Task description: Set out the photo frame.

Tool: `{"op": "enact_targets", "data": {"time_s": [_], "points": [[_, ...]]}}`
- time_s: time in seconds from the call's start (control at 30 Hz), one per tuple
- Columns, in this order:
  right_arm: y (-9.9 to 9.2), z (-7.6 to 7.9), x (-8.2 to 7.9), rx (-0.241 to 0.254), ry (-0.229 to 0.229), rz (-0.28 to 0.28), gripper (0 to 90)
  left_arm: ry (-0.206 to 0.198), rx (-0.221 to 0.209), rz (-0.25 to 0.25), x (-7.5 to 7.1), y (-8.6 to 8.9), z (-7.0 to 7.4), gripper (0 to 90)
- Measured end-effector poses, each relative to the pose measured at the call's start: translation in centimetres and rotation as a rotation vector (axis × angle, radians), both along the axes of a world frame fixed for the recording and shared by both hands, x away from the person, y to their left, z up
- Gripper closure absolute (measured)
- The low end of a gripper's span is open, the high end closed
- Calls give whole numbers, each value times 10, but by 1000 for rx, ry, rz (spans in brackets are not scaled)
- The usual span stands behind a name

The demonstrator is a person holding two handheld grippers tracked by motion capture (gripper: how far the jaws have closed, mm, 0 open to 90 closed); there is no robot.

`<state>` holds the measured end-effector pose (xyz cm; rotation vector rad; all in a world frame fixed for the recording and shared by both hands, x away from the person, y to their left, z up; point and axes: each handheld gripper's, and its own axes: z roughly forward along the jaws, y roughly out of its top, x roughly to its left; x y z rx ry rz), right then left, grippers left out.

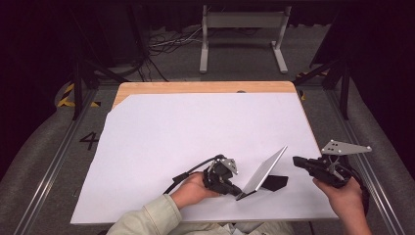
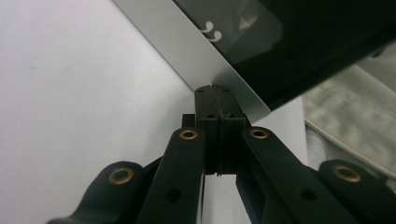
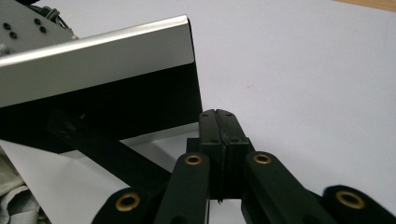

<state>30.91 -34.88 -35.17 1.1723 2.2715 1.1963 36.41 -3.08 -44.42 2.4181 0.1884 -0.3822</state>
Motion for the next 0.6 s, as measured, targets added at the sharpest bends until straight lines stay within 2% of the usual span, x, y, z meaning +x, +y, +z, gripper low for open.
{"op": "enact_targets", "data": {"time_s": [0.6], "points": [[-2, 4, -2, 19, -3, -5, 897, 12, 10, -139, -19, -22, 0, 899]]}}
